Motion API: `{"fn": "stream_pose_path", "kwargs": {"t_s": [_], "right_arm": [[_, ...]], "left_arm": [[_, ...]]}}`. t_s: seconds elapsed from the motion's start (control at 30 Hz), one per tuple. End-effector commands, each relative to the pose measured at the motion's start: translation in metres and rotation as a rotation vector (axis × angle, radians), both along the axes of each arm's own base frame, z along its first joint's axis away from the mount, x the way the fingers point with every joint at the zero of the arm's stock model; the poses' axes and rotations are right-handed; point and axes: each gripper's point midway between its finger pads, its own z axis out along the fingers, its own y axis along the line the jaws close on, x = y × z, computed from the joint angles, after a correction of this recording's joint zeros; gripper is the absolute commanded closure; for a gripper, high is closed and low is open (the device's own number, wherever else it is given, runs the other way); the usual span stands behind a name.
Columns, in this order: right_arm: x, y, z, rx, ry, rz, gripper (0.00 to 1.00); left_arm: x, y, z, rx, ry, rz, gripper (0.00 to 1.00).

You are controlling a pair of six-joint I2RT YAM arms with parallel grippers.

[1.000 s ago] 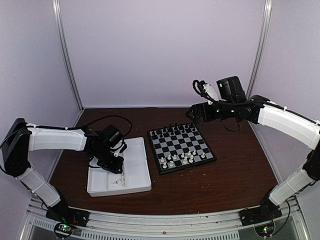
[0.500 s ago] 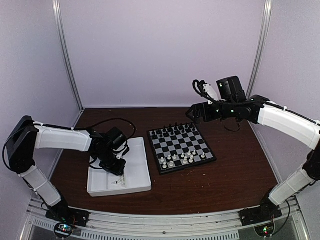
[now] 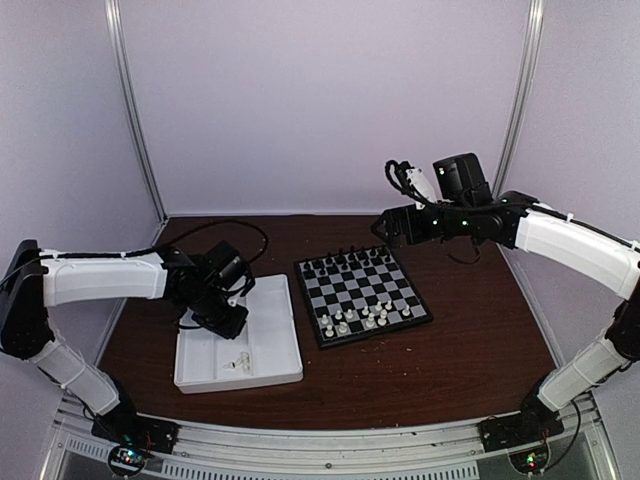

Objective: Set up the chess pieces on the board
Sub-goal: Adjust the chess piece in the storage box.

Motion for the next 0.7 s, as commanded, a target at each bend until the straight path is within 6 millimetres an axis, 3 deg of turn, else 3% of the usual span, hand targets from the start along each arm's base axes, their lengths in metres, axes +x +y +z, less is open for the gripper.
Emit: {"fn": "stream_pose_path", "kwargs": {"t_s": [0.0, 0.23, 0.37, 0.67], "right_arm": [[0.003, 0.004, 0.002, 0.019, -0.011, 0.016, 0.0], [0.004, 0.004, -0.002, -0.003, -0.016, 0.023, 0.0], [0.003, 0.003, -0.003, -0.007, -0.018, 0.026, 0.0], [0.003, 0.0, -0.007, 0.009, -0.006, 0.013, 0.0]], "left_arm": [[0.011, -0.004, 0.045, -0.06, -0.115, 0.01, 0.92], [0.013, -0.025, 0.085, -0.191, -0.156, -0.01, 0.91], [0.015, -0.049, 0.099, -0.27, -0.181, -0.047, 0.91], [0.019, -0.092, 0.103, -0.286, -0.185, -0.141, 0.91]]}}
